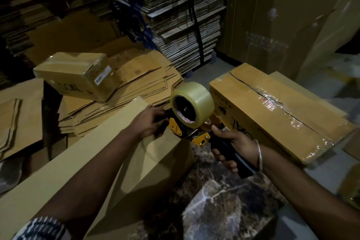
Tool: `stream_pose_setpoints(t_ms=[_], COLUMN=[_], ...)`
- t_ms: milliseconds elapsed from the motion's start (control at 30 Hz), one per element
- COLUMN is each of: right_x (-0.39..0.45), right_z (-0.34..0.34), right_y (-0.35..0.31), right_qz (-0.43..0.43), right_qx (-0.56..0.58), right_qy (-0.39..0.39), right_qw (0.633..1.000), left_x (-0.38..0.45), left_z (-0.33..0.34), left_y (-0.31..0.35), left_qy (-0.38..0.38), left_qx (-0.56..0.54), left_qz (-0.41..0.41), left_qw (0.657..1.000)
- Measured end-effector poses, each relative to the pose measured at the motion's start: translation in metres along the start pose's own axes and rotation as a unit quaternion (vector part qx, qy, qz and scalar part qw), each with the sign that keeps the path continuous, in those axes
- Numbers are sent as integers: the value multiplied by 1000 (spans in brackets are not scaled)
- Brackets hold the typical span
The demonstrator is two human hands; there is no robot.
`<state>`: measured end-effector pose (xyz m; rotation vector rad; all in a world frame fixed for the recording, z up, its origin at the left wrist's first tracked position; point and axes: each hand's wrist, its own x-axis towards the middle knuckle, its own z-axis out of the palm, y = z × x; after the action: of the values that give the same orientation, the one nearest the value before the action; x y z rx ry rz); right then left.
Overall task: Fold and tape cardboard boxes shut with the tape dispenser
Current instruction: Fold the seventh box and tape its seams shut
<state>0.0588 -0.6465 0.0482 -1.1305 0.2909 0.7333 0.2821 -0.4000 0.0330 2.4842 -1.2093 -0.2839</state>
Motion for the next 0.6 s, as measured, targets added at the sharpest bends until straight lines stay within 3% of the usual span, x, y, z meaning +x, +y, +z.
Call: stream_pose_setpoints(t_ms=[267,600], right_x=[28,23], right_z=[14,4], right_y=[-20,-13], right_qz=[-15,-12], right_qx=[-47,-25], right_qy=[36,11], right_qw=[998,1000], left_x=[-8,-8], left_z=[-22,-22], left_y=[-10,-16], left_qy=[2,-12], left_qx=[120,145], left_qz=[34,11], left_qw=[992,989])
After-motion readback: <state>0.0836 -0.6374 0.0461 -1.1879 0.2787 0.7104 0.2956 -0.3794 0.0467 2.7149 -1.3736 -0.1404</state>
